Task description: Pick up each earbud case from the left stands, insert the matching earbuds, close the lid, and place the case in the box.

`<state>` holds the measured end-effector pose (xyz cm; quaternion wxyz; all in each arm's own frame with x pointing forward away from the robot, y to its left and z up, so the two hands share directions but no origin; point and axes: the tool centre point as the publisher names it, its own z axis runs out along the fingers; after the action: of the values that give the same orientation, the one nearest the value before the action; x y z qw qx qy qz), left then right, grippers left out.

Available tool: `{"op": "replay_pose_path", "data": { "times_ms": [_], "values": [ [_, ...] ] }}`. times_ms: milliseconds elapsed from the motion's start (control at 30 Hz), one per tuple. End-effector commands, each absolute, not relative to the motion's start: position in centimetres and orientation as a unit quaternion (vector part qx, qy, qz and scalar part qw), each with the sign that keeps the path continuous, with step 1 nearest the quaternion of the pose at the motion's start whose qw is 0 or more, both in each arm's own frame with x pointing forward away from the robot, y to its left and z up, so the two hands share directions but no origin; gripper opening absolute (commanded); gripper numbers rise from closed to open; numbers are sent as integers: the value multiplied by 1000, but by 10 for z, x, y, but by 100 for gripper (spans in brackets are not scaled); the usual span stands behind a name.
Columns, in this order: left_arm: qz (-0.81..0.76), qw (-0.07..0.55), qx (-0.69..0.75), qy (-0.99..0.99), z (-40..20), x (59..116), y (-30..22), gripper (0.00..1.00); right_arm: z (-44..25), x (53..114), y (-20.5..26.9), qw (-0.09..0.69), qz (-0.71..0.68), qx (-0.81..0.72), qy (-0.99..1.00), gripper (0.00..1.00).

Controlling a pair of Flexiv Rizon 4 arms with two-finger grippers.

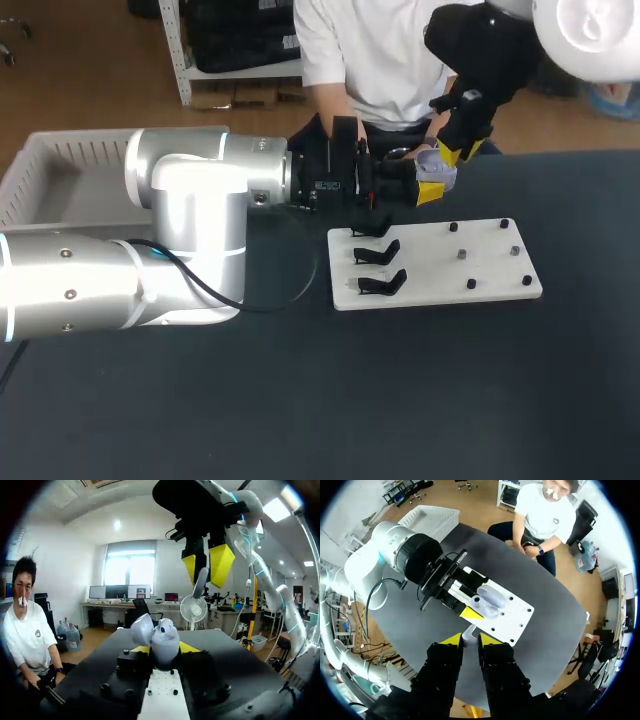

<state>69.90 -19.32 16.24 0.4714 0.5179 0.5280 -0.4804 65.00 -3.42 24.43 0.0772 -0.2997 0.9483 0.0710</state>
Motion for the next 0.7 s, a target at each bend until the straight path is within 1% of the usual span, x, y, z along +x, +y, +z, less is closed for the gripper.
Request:
{"op": "replay_pose_path", "data": {
  "times_ms": [33,700],
  "values": [
    [-481,474,517,526,161,699,-194,0,243,661,-25,71,74,-306,947,0],
    [-481,474,517,526,161,699,-194,0,224,675,-17,70,80,-326,939,0]
  ]
}}
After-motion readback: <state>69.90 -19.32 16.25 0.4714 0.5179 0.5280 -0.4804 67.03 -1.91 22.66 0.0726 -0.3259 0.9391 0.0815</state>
